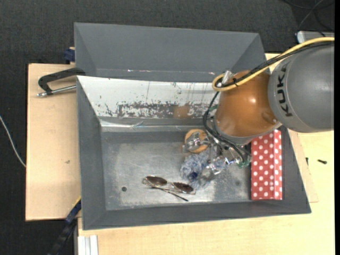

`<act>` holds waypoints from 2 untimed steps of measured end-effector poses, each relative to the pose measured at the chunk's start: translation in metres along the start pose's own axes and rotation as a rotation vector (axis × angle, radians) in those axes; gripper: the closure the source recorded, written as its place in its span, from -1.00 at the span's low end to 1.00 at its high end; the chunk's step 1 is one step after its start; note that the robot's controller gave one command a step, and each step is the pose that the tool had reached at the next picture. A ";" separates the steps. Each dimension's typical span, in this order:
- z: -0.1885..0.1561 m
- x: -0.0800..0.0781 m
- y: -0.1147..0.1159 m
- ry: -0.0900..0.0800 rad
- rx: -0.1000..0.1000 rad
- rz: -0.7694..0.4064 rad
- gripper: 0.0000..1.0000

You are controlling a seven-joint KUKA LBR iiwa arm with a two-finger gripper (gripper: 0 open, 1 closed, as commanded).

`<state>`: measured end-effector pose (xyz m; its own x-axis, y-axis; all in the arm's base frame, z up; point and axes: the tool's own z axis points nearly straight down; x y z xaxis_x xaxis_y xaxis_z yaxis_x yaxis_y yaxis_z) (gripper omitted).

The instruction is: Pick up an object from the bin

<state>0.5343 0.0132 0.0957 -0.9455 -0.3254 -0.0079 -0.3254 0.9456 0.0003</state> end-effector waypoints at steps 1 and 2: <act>0.021 0.008 -0.044 0.003 -0.003 0.180 1.00; 0.021 0.008 -0.044 0.002 -0.003 0.179 1.00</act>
Offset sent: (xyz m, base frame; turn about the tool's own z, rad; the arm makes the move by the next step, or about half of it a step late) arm 0.0000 0.0000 0.0000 0.0000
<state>0.5409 -0.0311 0.0745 -0.9883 -0.1523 -0.0050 -0.1523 0.9883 0.0043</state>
